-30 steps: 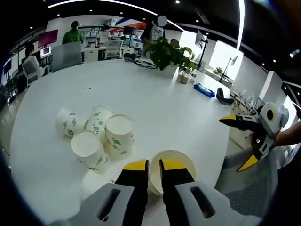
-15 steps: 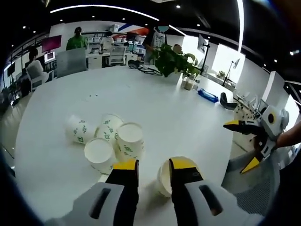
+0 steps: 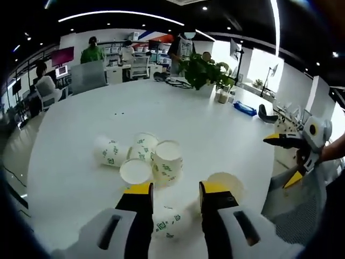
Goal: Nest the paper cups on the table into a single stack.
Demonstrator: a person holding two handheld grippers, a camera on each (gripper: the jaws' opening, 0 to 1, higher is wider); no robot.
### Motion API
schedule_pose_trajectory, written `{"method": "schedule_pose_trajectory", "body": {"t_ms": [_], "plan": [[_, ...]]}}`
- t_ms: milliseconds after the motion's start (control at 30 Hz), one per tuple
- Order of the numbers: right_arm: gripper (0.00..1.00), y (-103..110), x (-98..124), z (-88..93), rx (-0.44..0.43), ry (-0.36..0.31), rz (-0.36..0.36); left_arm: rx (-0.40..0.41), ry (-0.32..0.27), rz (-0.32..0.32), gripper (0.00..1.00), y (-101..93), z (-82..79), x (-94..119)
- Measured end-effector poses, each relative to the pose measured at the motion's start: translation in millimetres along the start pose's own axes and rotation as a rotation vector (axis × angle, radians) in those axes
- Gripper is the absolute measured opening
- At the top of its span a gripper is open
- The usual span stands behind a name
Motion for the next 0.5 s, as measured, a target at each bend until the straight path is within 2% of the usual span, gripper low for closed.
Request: {"method": "schedule_pose_trajectory", "body": {"t_ms": [100,300,433,500], "plan": [[0.87,-0.3,0.0,0.3,0.001,0.002,0.001,-0.049,0.018,-0.019,0.41,3.3,5.5,2.7],[0.86,-1.0,-0.2,1.3,0.005,0.004,0.002,-0.07,0.041,-0.02,0.46,7.6,18.3,3.1],[0.86,-0.7,-0.1,1.5,0.008,0.007,0.002,-0.083,0.073,-0.027,0.58,12.5,32.4,-0.9],[0.86,-1.0,-0.2,1.8,0.009,0.007,0.002,-0.083,0.093,-0.012,0.61,12.9,38.2,-2.5]]}}
Point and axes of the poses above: the point that each gripper's makers call its tool centre point, and the gripper's own axes: x roughly backward along the fingers, y roughly to its left, z roughly out of its underside, the point moved 6 cm from there along x, roughly backward along the fingers, and after that the axes turned 4 degrees about z, right-handed, at the moved point
